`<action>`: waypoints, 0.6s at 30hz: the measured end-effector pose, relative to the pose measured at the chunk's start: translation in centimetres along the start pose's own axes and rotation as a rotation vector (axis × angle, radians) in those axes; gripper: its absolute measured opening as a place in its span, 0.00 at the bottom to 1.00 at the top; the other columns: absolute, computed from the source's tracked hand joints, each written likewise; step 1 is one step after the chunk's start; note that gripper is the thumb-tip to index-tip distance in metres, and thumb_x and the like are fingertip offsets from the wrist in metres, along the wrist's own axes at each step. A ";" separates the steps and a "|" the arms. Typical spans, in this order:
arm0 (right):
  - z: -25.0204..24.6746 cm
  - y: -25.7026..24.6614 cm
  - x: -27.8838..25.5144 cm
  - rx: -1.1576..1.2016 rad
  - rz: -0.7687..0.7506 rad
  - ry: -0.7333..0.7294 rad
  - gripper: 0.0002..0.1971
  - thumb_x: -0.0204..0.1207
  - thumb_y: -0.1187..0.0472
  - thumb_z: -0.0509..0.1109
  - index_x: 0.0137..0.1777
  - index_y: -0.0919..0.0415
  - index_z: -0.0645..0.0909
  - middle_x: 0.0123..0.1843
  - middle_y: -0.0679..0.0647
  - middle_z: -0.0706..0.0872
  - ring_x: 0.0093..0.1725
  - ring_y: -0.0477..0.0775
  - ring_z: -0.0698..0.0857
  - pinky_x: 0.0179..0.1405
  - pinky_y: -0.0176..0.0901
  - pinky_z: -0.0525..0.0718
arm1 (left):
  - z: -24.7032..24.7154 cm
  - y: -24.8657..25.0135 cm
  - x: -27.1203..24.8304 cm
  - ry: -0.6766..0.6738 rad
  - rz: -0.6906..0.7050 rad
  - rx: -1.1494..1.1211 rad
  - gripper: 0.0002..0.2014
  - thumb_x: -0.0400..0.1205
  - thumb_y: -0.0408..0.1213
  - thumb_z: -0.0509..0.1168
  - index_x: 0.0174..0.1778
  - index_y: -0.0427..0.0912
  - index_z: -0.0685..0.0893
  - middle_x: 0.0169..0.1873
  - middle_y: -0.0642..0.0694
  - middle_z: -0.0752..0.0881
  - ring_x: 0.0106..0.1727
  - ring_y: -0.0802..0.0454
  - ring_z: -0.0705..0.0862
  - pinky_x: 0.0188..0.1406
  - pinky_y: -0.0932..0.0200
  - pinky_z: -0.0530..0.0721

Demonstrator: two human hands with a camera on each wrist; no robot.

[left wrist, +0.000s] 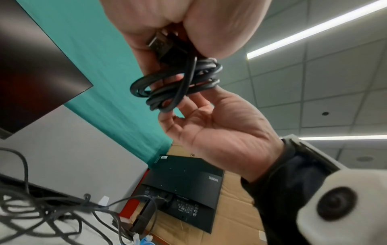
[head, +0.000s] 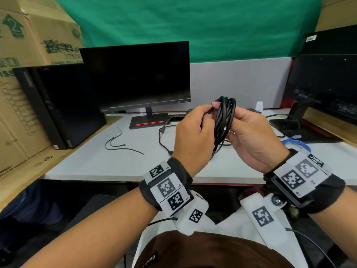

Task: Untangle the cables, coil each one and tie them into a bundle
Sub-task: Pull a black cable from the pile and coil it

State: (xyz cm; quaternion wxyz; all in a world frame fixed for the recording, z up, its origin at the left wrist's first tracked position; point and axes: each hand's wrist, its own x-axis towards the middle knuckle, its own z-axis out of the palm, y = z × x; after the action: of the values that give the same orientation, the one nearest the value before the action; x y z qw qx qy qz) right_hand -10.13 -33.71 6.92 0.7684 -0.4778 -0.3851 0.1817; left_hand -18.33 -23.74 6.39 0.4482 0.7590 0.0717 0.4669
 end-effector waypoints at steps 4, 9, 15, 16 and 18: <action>-0.5 -0.1 0.2 0.029 0.118 0.021 0.12 0.68 0.60 0.77 0.52 0.57 0.91 0.45 0.55 0.91 0.43 0.51 0.87 0.39 0.40 0.86 | -0.1 -0.3 -0.3 -0.048 0.025 0.013 0.15 0.89 0.43 0.58 0.54 0.41 0.89 0.38 0.44 0.89 0.40 0.46 0.87 0.42 0.41 0.87; -0.8 0.1 0.3 0.058 0.186 0.050 0.13 0.71 0.73 0.72 0.53 0.63 0.89 0.44 0.59 0.91 0.44 0.57 0.88 0.45 0.48 0.86 | -0.3 -0.2 -1.3 -0.282 0.066 0.064 0.21 0.80 0.61 0.65 0.52 0.46 0.86 0.32 0.51 0.87 0.34 0.50 0.85 0.36 0.45 0.86; -1.8 -1.5 -0.1 -0.588 0.057 -0.274 0.13 0.80 0.65 0.72 0.50 0.43 0.88 0.43 0.63 0.89 0.42 0.55 0.87 0.48 0.58 0.92 | -2.5 0.4 1.1 -0.404 0.073 -0.008 0.08 0.84 0.37 0.68 0.39 0.43 0.84 0.20 0.52 0.84 0.22 0.53 0.81 0.29 0.53 0.84; -1.9 -1.6 -0.2 -0.664 0.025 -0.325 0.14 0.79 0.62 0.73 0.46 0.37 0.86 0.40 0.59 0.88 0.40 0.53 0.87 0.44 0.56 0.93 | -2.6 0.6 1.4 -0.408 0.065 -0.017 0.09 0.85 0.36 0.67 0.39 0.40 0.83 0.19 0.53 0.83 0.21 0.54 0.79 0.26 0.54 0.82; -2.1 -1.6 -0.2 -0.698 -0.009 -0.347 0.10 0.76 0.57 0.75 0.42 0.37 0.84 0.34 0.50 0.85 0.37 0.49 0.87 0.41 0.54 0.93 | -2.5 1.1 1.6 -0.436 0.070 -0.021 0.11 0.83 0.36 0.67 0.41 0.32 0.82 0.21 0.50 0.83 0.18 0.56 0.76 0.20 0.59 0.77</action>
State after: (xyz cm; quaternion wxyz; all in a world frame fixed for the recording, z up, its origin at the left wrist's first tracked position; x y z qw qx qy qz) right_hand -8.82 -35.86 7.70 0.4840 -0.6710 -0.5499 0.1147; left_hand -19.74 -21.99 8.61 0.4445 0.8392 -0.0582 0.3077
